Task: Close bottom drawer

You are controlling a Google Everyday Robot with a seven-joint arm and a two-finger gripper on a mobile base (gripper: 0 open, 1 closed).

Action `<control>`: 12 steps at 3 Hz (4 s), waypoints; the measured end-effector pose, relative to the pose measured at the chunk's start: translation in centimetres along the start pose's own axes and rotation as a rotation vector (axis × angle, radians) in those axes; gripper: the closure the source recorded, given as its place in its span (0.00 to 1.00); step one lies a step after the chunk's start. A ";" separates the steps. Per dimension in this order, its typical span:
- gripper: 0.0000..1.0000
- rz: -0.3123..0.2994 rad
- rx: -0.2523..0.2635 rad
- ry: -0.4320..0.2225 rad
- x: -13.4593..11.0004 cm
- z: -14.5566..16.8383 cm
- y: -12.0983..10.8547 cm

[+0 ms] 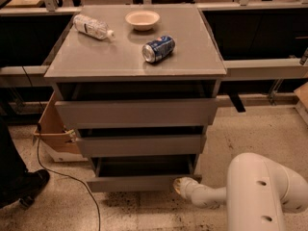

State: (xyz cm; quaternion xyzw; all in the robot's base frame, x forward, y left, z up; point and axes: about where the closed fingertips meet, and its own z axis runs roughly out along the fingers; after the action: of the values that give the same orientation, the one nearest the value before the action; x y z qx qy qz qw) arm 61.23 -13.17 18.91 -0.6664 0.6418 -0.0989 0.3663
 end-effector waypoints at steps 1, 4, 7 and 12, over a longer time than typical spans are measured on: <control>1.00 0.000 0.000 0.000 0.0 -0.1 0.1; 1.00 0.347 0.384 -0.119 2.0 -3.1 -0.6; 1.00 0.358 0.523 -0.085 2.2 -1.9 -1.3; 1.00 0.371 0.619 -0.058 2.8 -0.9 -2.6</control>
Offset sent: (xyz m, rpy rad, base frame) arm 0.0094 -0.0382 0.0252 0.2674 -0.2929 -0.2890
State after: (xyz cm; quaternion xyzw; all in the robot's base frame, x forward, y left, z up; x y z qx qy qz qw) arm 63.17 -16.32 20.25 -0.3989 0.6808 -0.2016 0.5803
